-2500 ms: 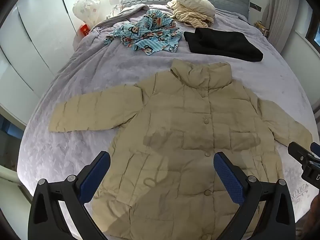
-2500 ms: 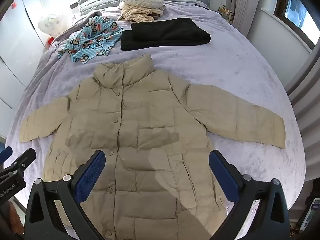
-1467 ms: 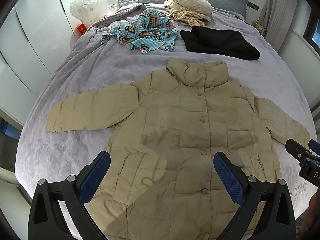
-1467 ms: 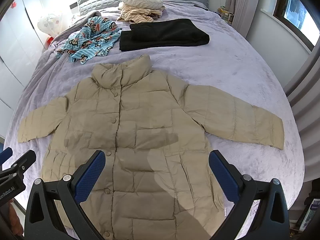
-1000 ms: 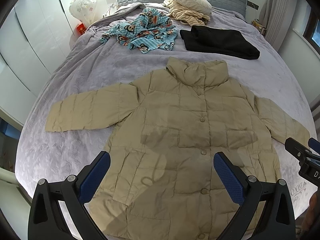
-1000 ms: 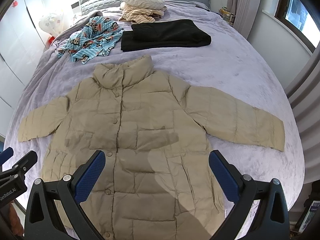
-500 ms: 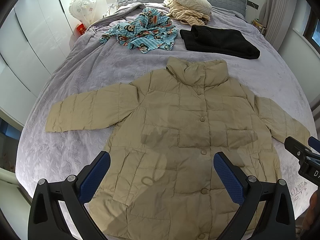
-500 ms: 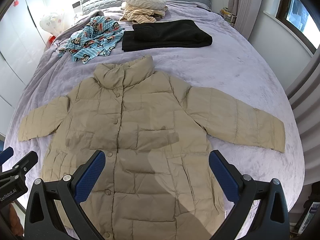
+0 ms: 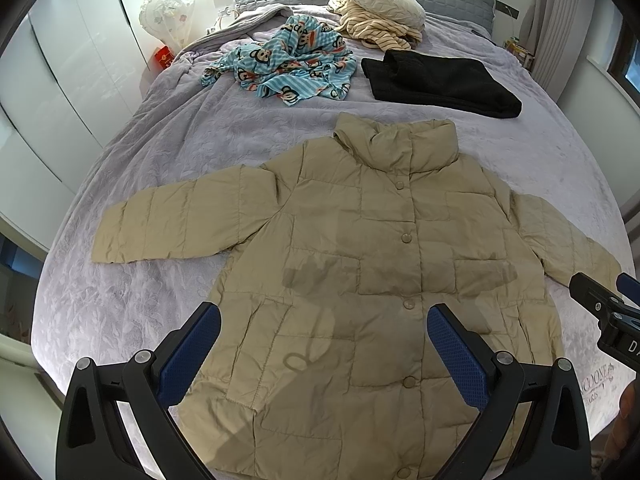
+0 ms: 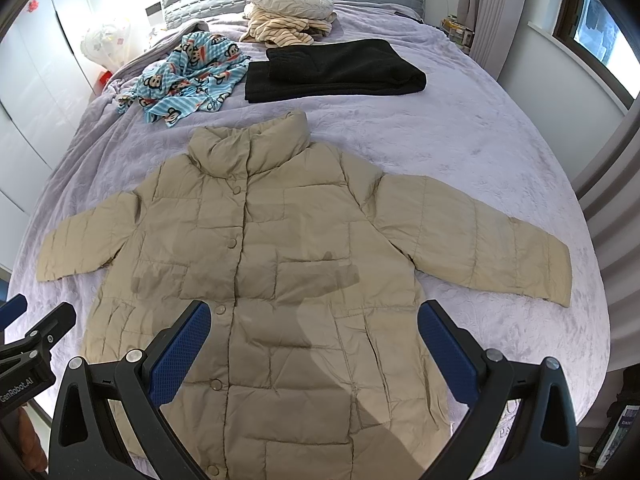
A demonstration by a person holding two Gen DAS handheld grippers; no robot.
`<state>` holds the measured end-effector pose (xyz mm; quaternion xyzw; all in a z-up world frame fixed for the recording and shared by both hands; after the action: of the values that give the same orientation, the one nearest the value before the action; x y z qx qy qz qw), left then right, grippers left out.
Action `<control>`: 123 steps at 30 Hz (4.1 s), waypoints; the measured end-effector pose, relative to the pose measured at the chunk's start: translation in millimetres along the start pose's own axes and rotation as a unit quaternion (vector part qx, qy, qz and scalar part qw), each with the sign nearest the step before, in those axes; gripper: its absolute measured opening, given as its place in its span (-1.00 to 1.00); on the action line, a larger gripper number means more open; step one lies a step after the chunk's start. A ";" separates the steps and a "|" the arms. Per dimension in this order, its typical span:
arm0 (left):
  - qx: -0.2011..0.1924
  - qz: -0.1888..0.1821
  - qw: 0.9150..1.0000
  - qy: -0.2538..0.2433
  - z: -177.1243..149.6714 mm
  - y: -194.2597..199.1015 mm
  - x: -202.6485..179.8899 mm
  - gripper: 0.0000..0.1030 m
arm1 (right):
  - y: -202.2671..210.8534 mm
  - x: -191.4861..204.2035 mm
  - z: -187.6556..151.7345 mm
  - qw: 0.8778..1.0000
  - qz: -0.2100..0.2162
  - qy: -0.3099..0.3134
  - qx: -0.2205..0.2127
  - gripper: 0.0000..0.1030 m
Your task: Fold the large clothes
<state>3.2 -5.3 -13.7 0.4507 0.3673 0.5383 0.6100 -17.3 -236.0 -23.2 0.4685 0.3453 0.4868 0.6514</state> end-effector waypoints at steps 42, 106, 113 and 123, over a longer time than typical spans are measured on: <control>0.002 0.000 1.000 0.000 -2.4 -2.4 0.0 1.00 | -2.4 1.3 1.5 1.000 0.001 0.000 0.001 0.99; 0.019 -0.262 0.890 0.372 28.6 -283.9 368.4 1.00 | -168.1 192.2 -11.7 0.980 0.133 -0.014 0.144 0.99; -0.017 -0.223 0.899 0.377 81.4 -291.0 380.6 0.87 | -183.1 219.6 14.2 0.977 0.174 -0.013 0.122 1.00; -0.076 -0.191 0.936 0.284 98.7 -233.6 394.0 -0.72 | -189.9 262.4 66.1 0.972 0.225 -0.023 0.067 0.41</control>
<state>230.7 365.4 -188.0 0.1528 0.5628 0.5435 0.6037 177.0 -19.4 -180.0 0.5882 0.2476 0.5857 0.4997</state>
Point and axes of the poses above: each gripper's, at about its wrist camera, not at the fingertips, and y roughly against the way its jaws point, x to its left, z to its top, the point moved 1 cm from there along -y, roughly the way its jaws point, and after that the axes turned 8 degrees about x, right-handed, at the moved point
